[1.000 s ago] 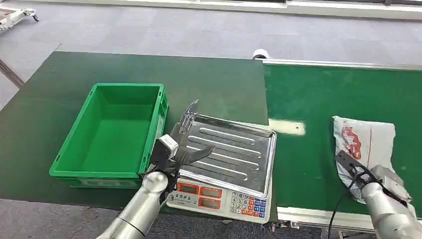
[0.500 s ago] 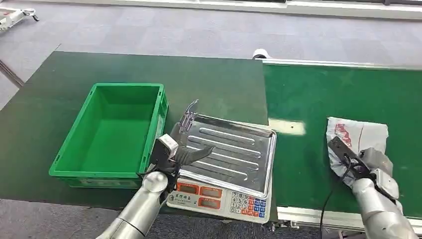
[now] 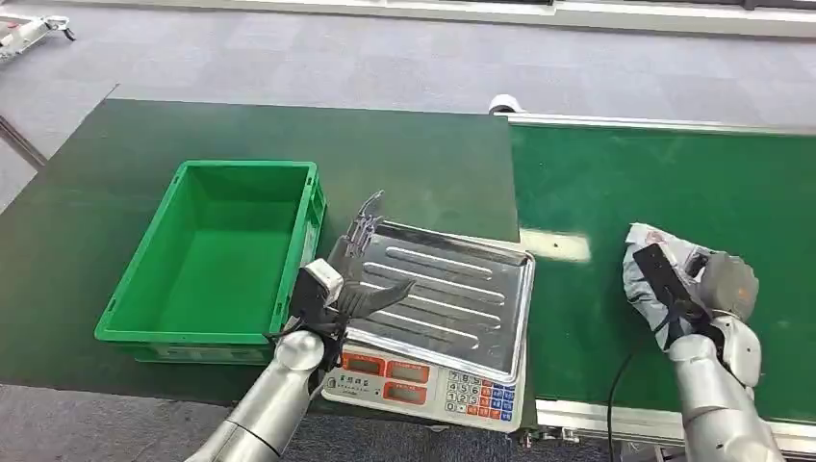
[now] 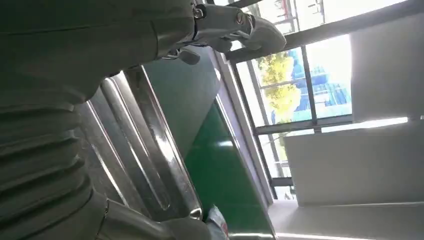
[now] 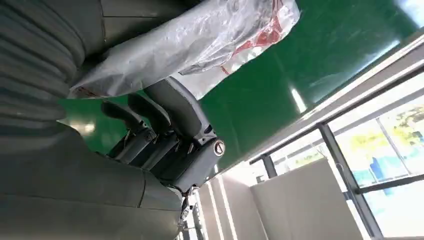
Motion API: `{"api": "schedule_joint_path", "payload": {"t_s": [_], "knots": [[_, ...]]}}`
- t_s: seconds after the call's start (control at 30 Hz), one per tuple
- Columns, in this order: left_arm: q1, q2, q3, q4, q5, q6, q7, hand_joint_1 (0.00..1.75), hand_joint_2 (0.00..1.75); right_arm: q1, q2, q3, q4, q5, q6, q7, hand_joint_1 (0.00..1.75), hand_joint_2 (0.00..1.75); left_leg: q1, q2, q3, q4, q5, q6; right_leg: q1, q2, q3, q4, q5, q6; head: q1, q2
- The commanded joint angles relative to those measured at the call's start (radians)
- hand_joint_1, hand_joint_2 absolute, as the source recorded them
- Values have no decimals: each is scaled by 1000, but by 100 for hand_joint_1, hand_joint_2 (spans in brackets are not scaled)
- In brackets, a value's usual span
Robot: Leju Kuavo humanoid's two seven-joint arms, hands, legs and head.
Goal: Moved the parcel from conveyor to table for the left to box.
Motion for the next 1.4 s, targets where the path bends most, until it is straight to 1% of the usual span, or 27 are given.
{"api": "schedule_joint_path", "payload": {"t_s": [0.03,0.07,0.13,0.17,0.2,0.23,0.33,0.4,0.47,0.53,0.57,0.6,0.67,0.83,0.97,1.03,1.07,1.1,1.13,1.17,1.2,1.23,1.27,1.3,1.33,1.37,1.4], "knots": [[-35,10,-37,45,0,-17,5,0,175,179,116,35,-438,-311,-113,-221,175,175,1,2,2,-1,0,-1,1,1,2,-2,0,-1,0,0],[-37,10,-41,46,1,-12,5,0,175,213,134,56,-536,-352,-121,-244,175,175,1,0,2,-2,0,-1,1,-1,2,-2,0,-2,0,0],[-34,13,-44,44,6,-9,5,0,175,246,155,113,-681,-381,-125,-249,175,175,0,1,1,-1,0,-1,0,0,0,0,0,-1,0,0],[-30,14,-46,41,7,-10,5,0,175,258,165,133,-729,-383,-128,-250,175,175,0,2,2,-1,-1,-1,1,1,1,-1,-1,-2,0,0],[-26,14,-47,38,8,-11,5,0,175,267,168,160,-781,-390,-130,-257,175,175,0,1,0,-1,-1,-1,0,1,-1,1,-1,-1,0,0],[-26,14,-51,40,7,-11,5,0,175,277,171,193,-831,-390,-133,-264,175,175,0,4,2,-1,-2,-1,0,3,0,1,-2,-2,0,0],[-28,11,-56,42,13,-11,5,0,175,315,166,300,-939,-391,-137,-288,175,175,0,5,1,-1,-2,-1,0,4,-1,1,-1,-2,0,0],[-25,7,-53,47,20,-14,5,0,175,321,164,360,-956,-366,-142,-301,175,175,0,3,0,-1,-1,-1,0,2,-2,1,-1,-2,0,0],[-25,7,-53,47,20,-14,5,0,175,321,164,360,-956,-366,-142,-301,175,175,0,4,1,-1,-1,-1,1,3,-1,0,-1,-2,0,0],[-14,3,-53,46,27,-22,5,0,175,313,151,448,-952,-307,-171,-310,175,175,1,6,2,-2,-2,-1,1,5,0,-1,-1,-2,0,0],[-9,-1,-53,48,29,-25,5,0,175,307,149,495,-950,-294,-166,-310,175,175,1,5,1,-1,-1,-1,1,4,-1,0,-1,-2,0,0],[-6,-1,-54,46,30,-25,5,0,175,305,142,513,-948,-287,-167,-310,175,175,0,8,3,-2,-2,-1,0,7,0,-1,-1,-2,0,0],[-6,-1,-54,46,30,-25,5,0,175,305,142,513,-948,-287,-167,-310,175,175,0,5,0,-1,-1,-1,0,4,-2,0,-1,-1,0,0],[-6,-1,-54,46,30,-25,5,0,175,305,142,513,-948,-287,-167,-310,175,175,0,3,1,-1,-1,-1,0,2,0,-1,-1,-2,0,0],[-6,-1,-54,46,30,-25,5,0,175,305,142,513,-948,-287,-167,-310,175,175,1,5,4,-3,-1,-1,2,3,2,-3,-1,-2,0,0],[-3,-4,-55,50,32,-27,5,0,175,299,120,581,-929,-239,-157,-309,175,175,1,5,4,-3,-1,-1,2,3,3,-3,-1,-3,0,0],[2,-6,-56,49,36,-27,5,0,175,276,111,640,-876,-219,-164,-303,175,175,1,4,4,-3,-1,-1,2,2,3,-3,-1,-3,0,0],[5,-6,-56,49,38,-27,5,0,175,264,111,662,-848,-202,-180,-300,175,175,1,6,6,-4,-1,-1,2,4,4,-4,0,-3,0,0],[9,-8,-58,48,40,-28,5,0,175,240,114,695,-803,-207,-177,-297,175,175,0,7,2,-2,-1,-1,0,6,0,-1,0,-2,0,0],[11,-8,-58,48,41,-29,5,0,175,225,104,715,-783,-197,-183,-305,175,175,1,9,5,-4,-1,-1,1,7,2,-3,0,-3,0,0],[12,-10,-59,50,42,-30,5,0,175,213,97,737,-763,-174,-191,-308,175,175,1,10,4,-3,-2,-1,2,8,2,-3,1,-2,0,0],[12,-13,-60,54,46,-37,5,0,175,184,86,806,-718,-151,-185,-311,175,175,1,11,6,-4,-1,-1,2,9,3,-4,1,-3,0,0],[10,-17,-62,58,47,-36,5,0,175,160,84,857,-676,-111,-190,-304,175,175,1,8,3,-2,-1,-1,1,7,0,-2,0,-2,0,0],[12,-18,-65,57,48,-37,5,0,175,133,84,909,-626,-108,-202,-289,175,175,1,8,3,-2,-1,-1,1,8,0,-1,0,-2,0,0],[12,-18,-65,57,48,-37,5,0,175,133,84,909,-626,-108,-202,-289,175,175,1,9,4,-2,-1,-1,1,8,1,-2,1,-2,0,0],[9,-22,-66,62,49,-35,5,0,175,94,90,973,-569,-109,-183,-288,175,175,1,13,5,-3,-1,-1,2,11,2,-4,2,-2,0,0],[13,-20,-67,58,51,-34,5,0,175,74,91,1000,-539,-124,-178,-283,175,175,1,11,3,-2,-1,0,1,9,0,-2,1,-2,0,0]]}}
